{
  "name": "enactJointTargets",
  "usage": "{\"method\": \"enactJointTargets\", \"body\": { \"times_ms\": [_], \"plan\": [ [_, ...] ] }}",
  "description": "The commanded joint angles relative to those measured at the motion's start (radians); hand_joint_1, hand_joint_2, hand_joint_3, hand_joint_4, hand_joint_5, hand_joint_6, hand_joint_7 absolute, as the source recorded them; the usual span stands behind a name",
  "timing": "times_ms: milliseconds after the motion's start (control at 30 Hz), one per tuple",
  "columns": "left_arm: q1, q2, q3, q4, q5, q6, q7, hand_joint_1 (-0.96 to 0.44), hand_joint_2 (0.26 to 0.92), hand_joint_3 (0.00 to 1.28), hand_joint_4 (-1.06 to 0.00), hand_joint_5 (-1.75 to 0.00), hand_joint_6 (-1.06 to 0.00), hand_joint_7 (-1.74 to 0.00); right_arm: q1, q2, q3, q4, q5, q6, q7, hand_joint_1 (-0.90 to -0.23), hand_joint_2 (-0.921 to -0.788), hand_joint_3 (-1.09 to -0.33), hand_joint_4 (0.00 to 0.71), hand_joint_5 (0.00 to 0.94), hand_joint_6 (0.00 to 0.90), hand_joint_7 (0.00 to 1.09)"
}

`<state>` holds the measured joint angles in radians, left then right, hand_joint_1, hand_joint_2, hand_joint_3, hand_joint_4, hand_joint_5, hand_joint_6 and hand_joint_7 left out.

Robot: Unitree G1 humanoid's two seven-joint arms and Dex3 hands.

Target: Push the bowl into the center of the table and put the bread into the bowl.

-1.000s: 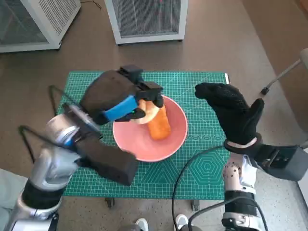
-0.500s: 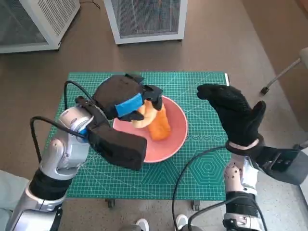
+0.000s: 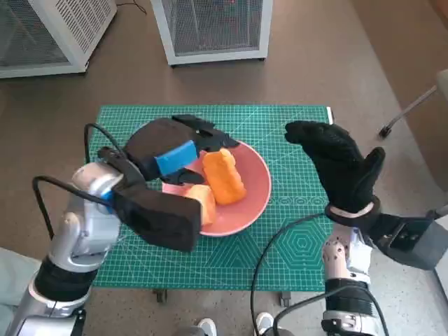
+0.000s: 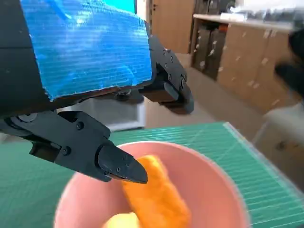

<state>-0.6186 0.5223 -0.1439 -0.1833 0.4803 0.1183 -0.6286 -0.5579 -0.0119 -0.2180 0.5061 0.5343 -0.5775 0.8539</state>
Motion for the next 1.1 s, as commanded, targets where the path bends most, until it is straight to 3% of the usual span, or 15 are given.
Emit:
{"method": "enactJointTargets", "body": {
  "times_ms": [33,267,467,600,833,1100],
  "plan": [
    [0.046,-0.014,0.104,-0.019,-0.128,0.001,0.036,-0.28,0.902,0.0,-0.13,0.0,-0.36,0.0,0.004,0.011,0.014,-0.008,-0.023,0.002,-0.033,-0.516,-0.921,-0.482,0.322,0.002,0.528,0.03],
    [0.123,-0.065,0.281,0.043,-0.386,-0.143,0.111,-0.34,0.912,0.01,-0.09,0.0,-0.28,0.0,-0.002,0.021,0.022,-0.048,-0.05,-0.006,-0.093,-0.518,-0.921,-0.484,0.328,0.004,0.529,0.02],
    [0.174,-0.155,0.4,0.107,-0.604,-0.256,0.17,-0.49,0.92,0.11,-0.12,-0.02,-0.26,0.0,-0.03,0.027,0.031,-0.052,-0.087,-0.039,-0.157,-0.522,-0.921,-0.486,0.308,0.0,0.463,0.0],
    [0.195,-0.231,0.424,0.085,-0.687,-0.27,0.241,-0.51,0.921,0.16,-0.15,-0.02,-0.27,-0.01,-0.067,0.024,0.032,-0.022,-0.114,-0.061,-0.192,-0.524,-0.921,-0.484,0.29,0.0,0.427,0.0],
    [0.217,-0.332,0.41,0.021,-0.739,-0.279,0.353,-0.54,0.921,0.25,-0.21,-0.05,-0.3,-0.03,-0.117,0.013,0.035,-0.001,-0.138,-0.066,-0.233,-0.505,-0.921,-0.487,0.276,0.0,0.419,0.0],
    [0.208,-0.279,0.398,0.036,-0.74,-0.287,0.308,-0.57,0.921,0.28,-0.23,-0.05,-0.31,-0.05,-0.166,-0.005,0.035,0.009,-0.137,-0.052,-0.236,-0.509,-0.921,-0.494,0.273,0.0,0.418,0.0]
  ]
}}
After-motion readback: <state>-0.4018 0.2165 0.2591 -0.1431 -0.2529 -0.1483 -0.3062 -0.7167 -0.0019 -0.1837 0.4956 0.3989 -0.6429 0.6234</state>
